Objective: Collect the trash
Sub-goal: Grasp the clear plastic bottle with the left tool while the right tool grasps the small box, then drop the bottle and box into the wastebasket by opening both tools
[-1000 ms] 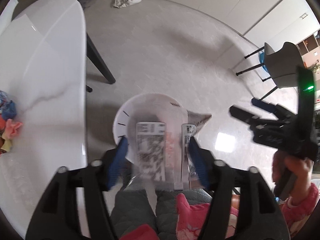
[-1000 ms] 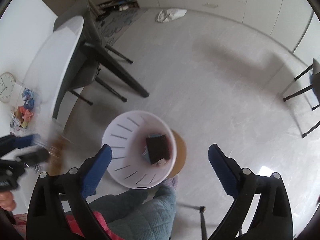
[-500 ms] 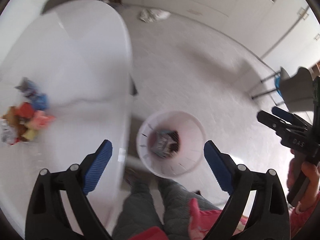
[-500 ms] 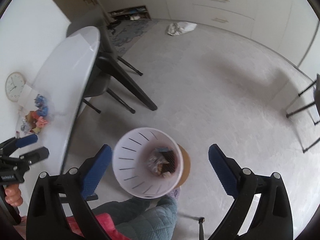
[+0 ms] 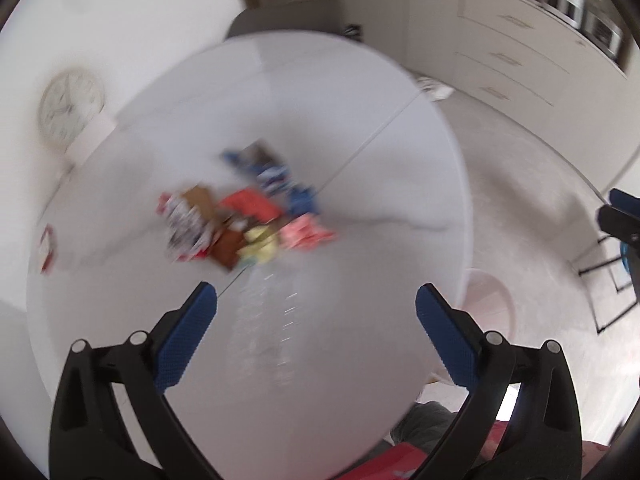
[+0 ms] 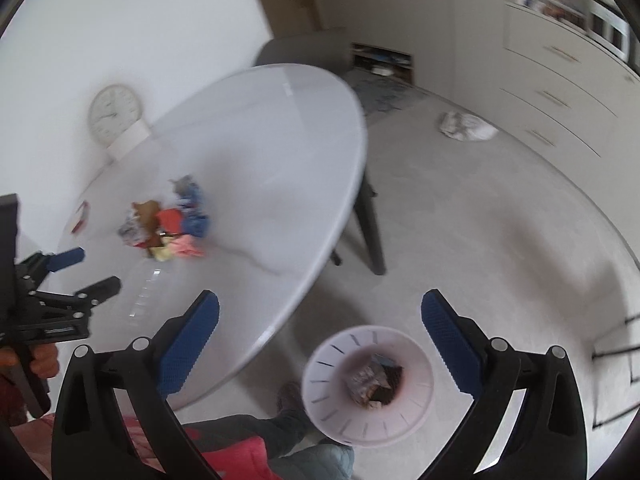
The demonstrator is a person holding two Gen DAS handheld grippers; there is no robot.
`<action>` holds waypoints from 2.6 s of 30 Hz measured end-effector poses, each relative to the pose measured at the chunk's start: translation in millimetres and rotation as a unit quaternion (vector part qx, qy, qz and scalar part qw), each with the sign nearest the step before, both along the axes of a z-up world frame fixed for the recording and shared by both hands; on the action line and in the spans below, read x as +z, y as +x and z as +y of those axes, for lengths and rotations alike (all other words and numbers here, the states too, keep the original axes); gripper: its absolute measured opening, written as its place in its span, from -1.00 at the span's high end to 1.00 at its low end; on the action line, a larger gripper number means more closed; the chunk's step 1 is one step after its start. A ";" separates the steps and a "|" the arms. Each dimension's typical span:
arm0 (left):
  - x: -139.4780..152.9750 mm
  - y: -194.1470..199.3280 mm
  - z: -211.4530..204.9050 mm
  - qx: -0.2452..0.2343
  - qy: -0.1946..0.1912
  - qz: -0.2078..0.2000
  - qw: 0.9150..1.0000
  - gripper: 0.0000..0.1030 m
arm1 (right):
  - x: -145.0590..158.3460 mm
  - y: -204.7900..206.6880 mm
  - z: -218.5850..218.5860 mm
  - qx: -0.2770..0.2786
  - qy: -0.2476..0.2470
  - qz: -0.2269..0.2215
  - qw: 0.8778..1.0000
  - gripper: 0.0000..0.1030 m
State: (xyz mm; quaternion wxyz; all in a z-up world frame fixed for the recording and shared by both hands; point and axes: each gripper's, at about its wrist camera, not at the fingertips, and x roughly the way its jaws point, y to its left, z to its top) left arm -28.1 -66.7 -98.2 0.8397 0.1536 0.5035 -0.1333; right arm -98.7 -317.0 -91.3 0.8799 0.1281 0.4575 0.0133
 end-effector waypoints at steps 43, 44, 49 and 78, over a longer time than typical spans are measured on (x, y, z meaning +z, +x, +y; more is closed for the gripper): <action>-39.3 49.9 149.2 0.099 -0.083 0.086 0.988 -0.21 | -94.9 300.7 227.4 0.195 -0.063 0.114 0.972 -0.46; -38.0 52.6 150.7 0.100 -0.086 0.086 0.988 -0.21 | -99.2 303.9 228.6 0.196 -0.061 0.123 0.971 -0.24; -28.5 61.3 150.6 0.101 -0.092 0.077 0.988 -0.21 | -105.2 308.3 222.6 0.196 -0.033 0.141 0.970 0.43; -29.1 -30.0 -102.2 -0.180 -0.052 0.134 0.973 -0.21 | -232.1 -18.4 -31.2 -0.061 0.051 0.240 0.967 0.40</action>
